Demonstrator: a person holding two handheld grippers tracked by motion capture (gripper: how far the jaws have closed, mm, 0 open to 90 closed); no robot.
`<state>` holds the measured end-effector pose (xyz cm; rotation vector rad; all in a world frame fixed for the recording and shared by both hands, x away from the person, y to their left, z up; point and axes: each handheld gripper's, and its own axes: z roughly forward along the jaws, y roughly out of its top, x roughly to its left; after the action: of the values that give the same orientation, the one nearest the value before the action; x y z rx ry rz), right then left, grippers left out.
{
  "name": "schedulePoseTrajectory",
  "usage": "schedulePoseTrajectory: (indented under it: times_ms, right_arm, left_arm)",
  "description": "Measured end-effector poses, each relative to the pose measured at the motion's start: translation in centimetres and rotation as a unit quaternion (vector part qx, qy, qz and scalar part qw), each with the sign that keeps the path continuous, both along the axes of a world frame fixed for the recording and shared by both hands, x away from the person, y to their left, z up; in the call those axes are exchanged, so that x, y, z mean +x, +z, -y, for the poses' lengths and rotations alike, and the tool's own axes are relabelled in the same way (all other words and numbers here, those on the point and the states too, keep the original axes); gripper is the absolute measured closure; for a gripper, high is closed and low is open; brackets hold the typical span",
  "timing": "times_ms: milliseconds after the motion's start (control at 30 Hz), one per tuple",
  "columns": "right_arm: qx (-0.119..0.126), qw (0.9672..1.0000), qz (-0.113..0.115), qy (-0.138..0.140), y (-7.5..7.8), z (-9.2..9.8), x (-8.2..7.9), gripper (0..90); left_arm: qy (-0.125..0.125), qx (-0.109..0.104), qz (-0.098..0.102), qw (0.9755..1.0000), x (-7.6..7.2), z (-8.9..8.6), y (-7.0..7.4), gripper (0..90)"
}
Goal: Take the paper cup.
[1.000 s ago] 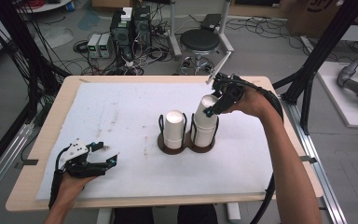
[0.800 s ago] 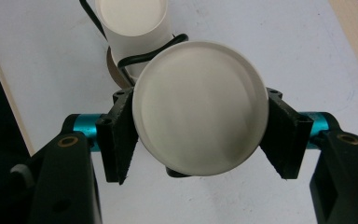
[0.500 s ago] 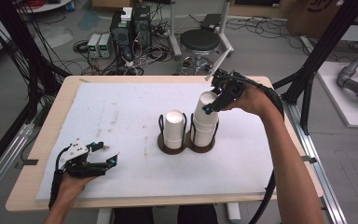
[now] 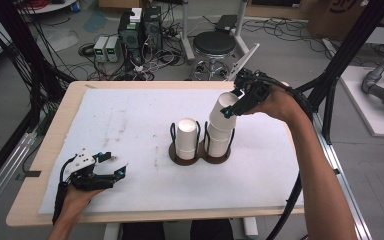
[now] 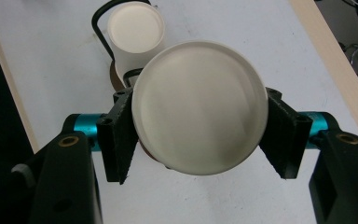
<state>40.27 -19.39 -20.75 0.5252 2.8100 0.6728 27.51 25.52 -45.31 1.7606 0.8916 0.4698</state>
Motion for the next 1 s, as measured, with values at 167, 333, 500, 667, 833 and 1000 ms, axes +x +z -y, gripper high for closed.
schedulePoseTrajectory:
  times_ms: [167,333,500,667,833,1000]
  right_arm:
    - [0.004,1.0000,0.005,-0.001,0.5,0.2,-0.3,36.0]
    - [0.016,0.9998,0.013,0.002,1.3,0.6,-0.8,36.0]
    - [0.025,0.9994,0.022,0.002,2.3,1.0,-1.4,36.0]
    - [0.029,0.9992,0.028,0.002,2.9,1.3,-1.7,36.0]
    - [0.040,0.9985,0.037,0.003,3.5,1.8,-2.0,36.0]
    - [0.052,0.9977,0.044,0.001,4.0,2.2,-2.4,36.0]
  left_arm:
    - [0.000,0.000,-0.001,1.0000,0.0,0.0,0.0,17.5]
    - [0.000,0.000,-0.001,1.0000,0.0,0.0,0.0,17.6]
    - [0.000,0.000,0.000,1.0000,0.0,0.0,0.0,17.5]
    - [0.001,0.000,-0.001,1.0000,0.0,0.0,0.0,17.6]
    - [0.001,0.000,-0.001,1.0000,0.0,0.0,0.0,17.6]
    - [0.000,0.000,-0.002,1.0000,0.0,0.0,0.0,17.6]
